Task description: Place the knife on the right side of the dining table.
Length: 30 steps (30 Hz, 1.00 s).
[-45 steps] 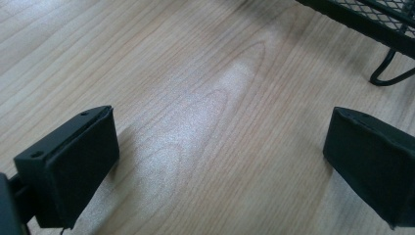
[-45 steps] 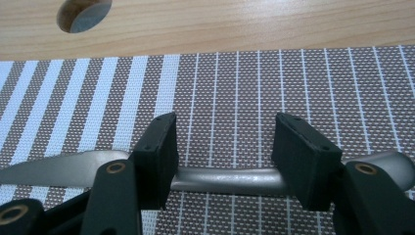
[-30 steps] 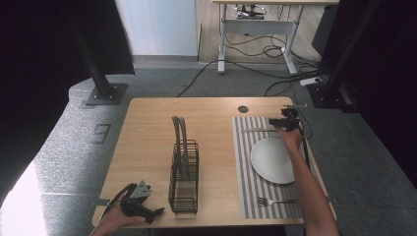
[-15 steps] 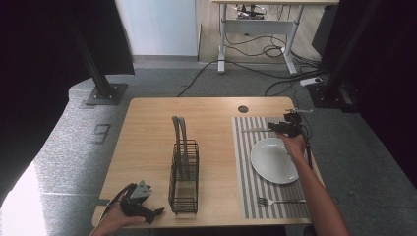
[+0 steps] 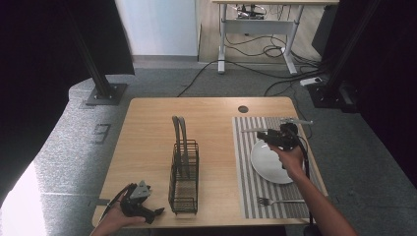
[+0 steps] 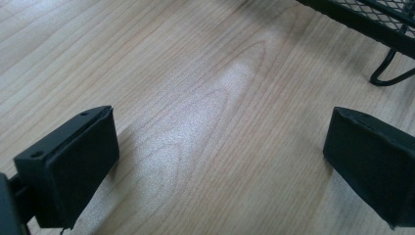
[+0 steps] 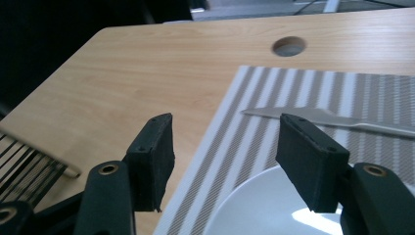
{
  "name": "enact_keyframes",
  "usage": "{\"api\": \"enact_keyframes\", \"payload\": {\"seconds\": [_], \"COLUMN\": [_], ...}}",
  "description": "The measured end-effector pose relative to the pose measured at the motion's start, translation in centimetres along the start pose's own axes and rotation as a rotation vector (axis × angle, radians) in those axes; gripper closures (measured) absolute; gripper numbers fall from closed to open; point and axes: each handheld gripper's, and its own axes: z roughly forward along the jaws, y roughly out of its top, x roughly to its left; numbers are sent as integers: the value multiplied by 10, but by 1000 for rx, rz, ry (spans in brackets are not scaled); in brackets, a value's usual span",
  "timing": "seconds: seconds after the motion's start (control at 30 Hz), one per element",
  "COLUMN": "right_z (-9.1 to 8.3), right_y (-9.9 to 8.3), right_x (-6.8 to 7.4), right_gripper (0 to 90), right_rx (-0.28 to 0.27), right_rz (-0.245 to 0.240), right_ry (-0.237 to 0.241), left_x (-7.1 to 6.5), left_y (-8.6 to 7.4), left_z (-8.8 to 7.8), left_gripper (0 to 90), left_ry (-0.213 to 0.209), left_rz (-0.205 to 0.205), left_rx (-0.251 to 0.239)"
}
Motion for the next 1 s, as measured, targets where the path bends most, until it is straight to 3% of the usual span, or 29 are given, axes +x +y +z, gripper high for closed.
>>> {"api": "enact_keyframes", "payload": {"seconds": [0.3,0.53,0.63,0.8,1.0], "right_z": [-4,12,21,26,25], "right_y": [-30,-53,-60,-69,-71], "right_x": [42,72,86,101,99], "right_gripper": [374,374,374,367,362], "right_rx": [33,95,113,120,108], "right_rz": [-120,-186,-186,-227,-228], "right_ry": [69,154,192,211,196], "left_x": [0,0,0,0,0], "left_y": [0,0,0,0,0], "left_z": [0,0,0,0,0], "left_gripper": [0,0,0,0,0], "left_ry": [1,1,1,2,2], "left_rz": [-3,-3,-3,-4,-4], "left_rx": [0,0,0,0,0]}}
